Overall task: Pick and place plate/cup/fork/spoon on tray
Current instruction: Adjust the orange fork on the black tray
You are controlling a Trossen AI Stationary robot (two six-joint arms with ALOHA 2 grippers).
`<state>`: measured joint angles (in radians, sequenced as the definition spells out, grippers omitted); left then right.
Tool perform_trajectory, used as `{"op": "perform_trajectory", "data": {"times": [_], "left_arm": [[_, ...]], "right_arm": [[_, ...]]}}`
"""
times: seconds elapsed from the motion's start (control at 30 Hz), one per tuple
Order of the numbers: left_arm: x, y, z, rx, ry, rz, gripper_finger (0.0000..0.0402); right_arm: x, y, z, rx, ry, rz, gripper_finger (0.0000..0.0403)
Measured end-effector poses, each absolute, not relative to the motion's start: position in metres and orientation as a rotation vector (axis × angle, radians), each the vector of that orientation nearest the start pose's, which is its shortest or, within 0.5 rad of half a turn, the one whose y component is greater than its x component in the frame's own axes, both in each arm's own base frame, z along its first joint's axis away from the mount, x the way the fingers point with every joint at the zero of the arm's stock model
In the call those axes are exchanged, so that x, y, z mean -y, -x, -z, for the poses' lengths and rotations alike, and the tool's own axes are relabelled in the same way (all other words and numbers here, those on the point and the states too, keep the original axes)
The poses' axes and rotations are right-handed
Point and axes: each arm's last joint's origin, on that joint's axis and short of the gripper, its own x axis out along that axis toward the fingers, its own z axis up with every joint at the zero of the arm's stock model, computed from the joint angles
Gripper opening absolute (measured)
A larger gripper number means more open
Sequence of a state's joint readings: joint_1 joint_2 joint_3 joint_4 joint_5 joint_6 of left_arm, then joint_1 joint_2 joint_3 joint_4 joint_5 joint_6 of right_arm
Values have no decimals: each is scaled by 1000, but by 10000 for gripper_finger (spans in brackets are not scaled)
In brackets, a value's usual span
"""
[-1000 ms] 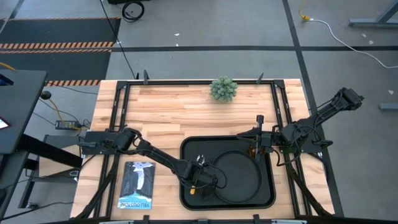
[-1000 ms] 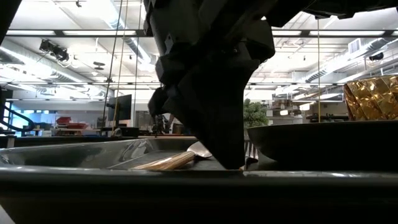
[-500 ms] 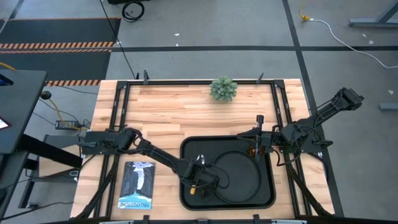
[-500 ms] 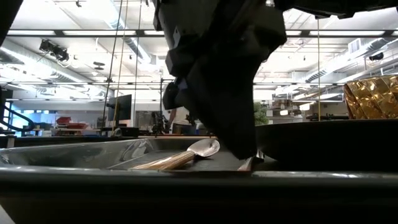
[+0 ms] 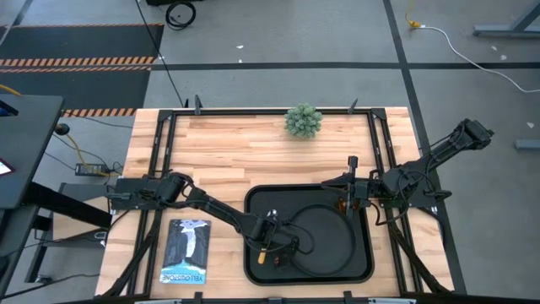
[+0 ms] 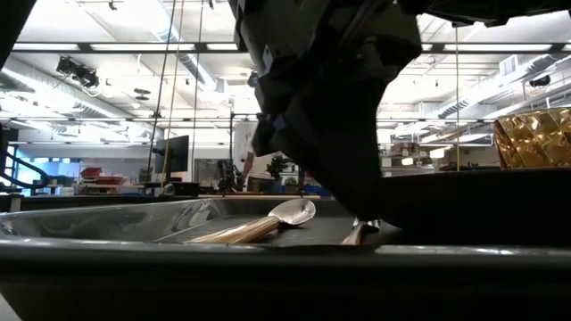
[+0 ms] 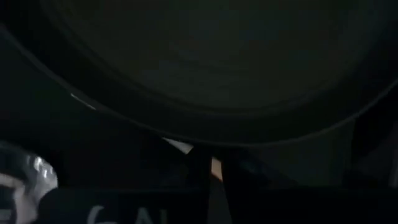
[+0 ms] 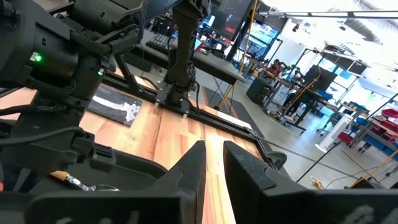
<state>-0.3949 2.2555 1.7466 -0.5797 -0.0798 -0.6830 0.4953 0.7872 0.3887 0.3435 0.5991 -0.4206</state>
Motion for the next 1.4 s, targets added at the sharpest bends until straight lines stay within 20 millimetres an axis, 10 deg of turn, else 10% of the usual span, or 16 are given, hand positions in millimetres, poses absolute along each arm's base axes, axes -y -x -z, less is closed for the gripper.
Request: {"op": "perform_trajectory", "data": {"times": [1.4], "left_arm": [[150, -446, -138, -967, 200, -383, 40]], "right_arm": [[-68, -161, -246, -69, 450, 93, 63]]}}
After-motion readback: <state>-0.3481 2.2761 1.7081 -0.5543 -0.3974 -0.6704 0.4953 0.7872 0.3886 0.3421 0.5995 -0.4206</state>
